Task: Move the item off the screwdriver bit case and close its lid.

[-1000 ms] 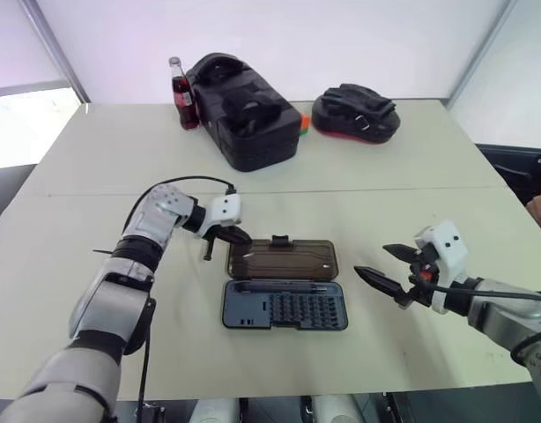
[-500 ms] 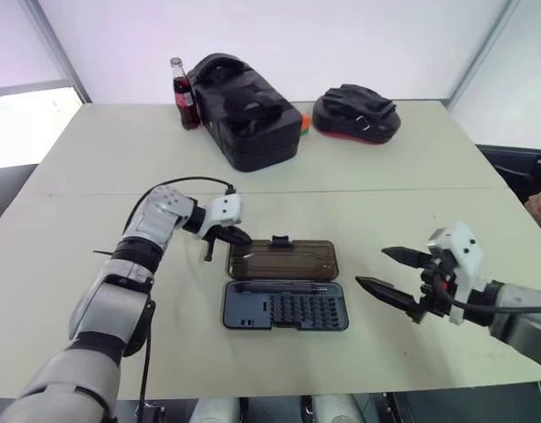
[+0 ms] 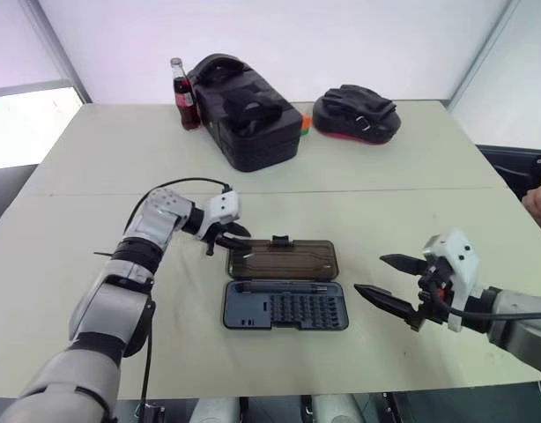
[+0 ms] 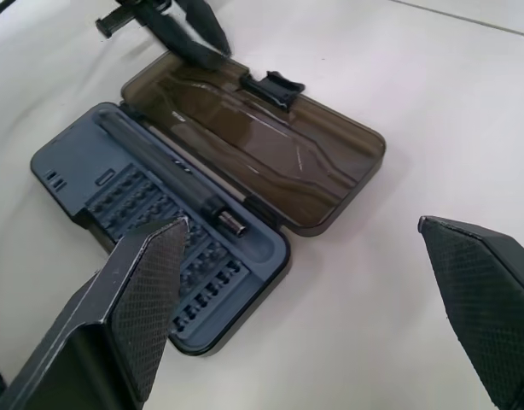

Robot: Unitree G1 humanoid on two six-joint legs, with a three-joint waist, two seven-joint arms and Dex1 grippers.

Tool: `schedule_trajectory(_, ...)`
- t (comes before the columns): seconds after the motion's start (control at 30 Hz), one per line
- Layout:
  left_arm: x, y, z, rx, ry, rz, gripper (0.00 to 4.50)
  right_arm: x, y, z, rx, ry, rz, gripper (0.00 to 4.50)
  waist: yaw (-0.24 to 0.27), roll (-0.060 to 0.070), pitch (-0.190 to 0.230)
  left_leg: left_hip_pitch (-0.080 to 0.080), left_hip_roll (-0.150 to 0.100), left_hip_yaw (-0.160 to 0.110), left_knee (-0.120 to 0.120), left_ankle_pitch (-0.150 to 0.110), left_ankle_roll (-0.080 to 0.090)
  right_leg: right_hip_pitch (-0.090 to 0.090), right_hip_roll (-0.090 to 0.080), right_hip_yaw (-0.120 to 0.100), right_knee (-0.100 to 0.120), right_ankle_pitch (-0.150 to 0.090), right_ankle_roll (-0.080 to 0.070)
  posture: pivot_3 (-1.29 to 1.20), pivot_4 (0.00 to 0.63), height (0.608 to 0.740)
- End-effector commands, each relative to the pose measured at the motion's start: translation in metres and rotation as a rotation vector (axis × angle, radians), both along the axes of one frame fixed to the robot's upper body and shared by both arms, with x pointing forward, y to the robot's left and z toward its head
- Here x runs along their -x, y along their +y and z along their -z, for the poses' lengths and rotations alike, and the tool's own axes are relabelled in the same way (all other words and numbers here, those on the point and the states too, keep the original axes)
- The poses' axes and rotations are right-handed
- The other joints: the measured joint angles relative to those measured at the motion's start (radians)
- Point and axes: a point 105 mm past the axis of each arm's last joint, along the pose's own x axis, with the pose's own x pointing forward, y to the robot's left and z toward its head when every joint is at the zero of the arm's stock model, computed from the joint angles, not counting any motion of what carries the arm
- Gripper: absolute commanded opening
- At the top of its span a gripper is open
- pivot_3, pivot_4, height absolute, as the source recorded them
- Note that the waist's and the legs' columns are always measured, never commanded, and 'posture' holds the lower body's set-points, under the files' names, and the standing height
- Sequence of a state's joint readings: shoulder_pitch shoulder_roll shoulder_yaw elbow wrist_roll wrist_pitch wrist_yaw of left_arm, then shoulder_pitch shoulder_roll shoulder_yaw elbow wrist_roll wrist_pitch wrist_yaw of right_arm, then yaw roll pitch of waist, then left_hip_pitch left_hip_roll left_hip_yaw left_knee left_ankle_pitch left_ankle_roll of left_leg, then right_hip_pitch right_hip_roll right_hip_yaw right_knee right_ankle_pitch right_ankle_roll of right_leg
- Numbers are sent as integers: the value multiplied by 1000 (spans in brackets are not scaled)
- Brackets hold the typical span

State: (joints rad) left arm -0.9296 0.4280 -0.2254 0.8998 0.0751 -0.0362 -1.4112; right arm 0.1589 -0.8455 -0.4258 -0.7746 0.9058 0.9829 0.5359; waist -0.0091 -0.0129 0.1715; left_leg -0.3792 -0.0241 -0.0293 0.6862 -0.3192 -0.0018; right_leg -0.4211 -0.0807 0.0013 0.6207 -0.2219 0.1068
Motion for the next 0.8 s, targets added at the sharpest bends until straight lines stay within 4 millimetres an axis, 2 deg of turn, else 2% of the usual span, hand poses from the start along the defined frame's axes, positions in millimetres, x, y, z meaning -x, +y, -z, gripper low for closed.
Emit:
schedule_trajectory(0.03, -4, -1, -9, 88, 5, -63, 3583, -1, 1, -4, 12, -27, -10, 4500, 0, 0, 0, 0, 0, 0, 0, 0, 0, 0, 0, 0, 0, 0, 0, 0, 150, 740)
schedule_trajectory(0.07, -7, -1, -13, 118, 4, -87, 4129, -1, 1, -3, 12, -25, -12, 4500, 0, 0, 0, 0, 0, 0, 0, 0, 0, 0, 0, 0, 0, 0, 0, 0, 150, 740)
schedule_trajectory(0.1, -10, -2, -20, 166, 9, -119, 4455, 0, 1, -3, 12, -23, -15, 4500, 1, 0, 0, 0, 1, 0, 0, 0, 0, 0, 0, 0, 0, 0, 0, 0, 150, 740)
schedule_trajectory(0.2, -21, 1, -60, 402, 91, -241, 4455, 0, 0, -4, 13, -24, -16, 4500, 0, -2, 1, 0, 1, 0, 0, 0, 0, 0, 0, 0, 1, 0, 0, 0, 150, 740)
schedule_trajectory(0.27, -27, 12, -94, 551, 108, -302, 4455, -3, -2, -10, -6, -40, -9, 4500, 0, -2, 1, -1, 1, -1, 1, 0, 0, -1, 0, 0, 1, 0, 0, 0, 150, 740)
schedule_trajectory(0.33, -24, 21, -118, 632, 121, -314, 4455, -7, -4, -15, -16, -57, -3, 4500, -3, -2, 1, -1, 1, -1, 1, 0, 0, -1, 0, 0, 1, 0, 0, 0, 150, 740)
schedule_trajectory(0.37, -17, 23, -124, 636, 123, -299, 4455, -10, -6, -18, -11, -66, 3, 4500, -5, -2, 1, -1, 2, -1, 1, 0, 0, -1, 0, 0, 1, 0, 0, 0, 150, 740)
schedule_trajectory(0.43, 1, 24, -126, 602, 135, -257, 4455, -16, -10, -21, 6, -77, 9, 4500, -9, -1, 1, -1, 2, 0, 0, 0, 0, -1, 0, 1, 1, 0, 0, 0, 150, 740)
schedule_trajectory(0.57, 51, 22, -103, 437, 165, -178, 4455, -23, -9, -28, 46, -92, -37, 4500, -9, 0, 1, 3, 2, 3, -2, 0, 0, -1, 0, 6, 1, 0, 0, 0, 150, 740)
schedule_trajectory(0.67, 87, 21, -83, 321, 170, -125, 3573, -28, -7, -33, 70, -108, -82, 4500, -3, -1, 2, 3, 3, 4, -2, 0, 0, -1, 1, 7, 2, 0, 0, 0, 150, 740)
schedule_trajectory(0.8, 114, 12, -67, 263, 156, -105, 1414, -36, -2, -37, 104, -121, -137, 4500, 6, -1, 2, 4, 3, 4, -2, 0, -1, 0, 0, 8, 1, 0, -1, 0, 150, 740)
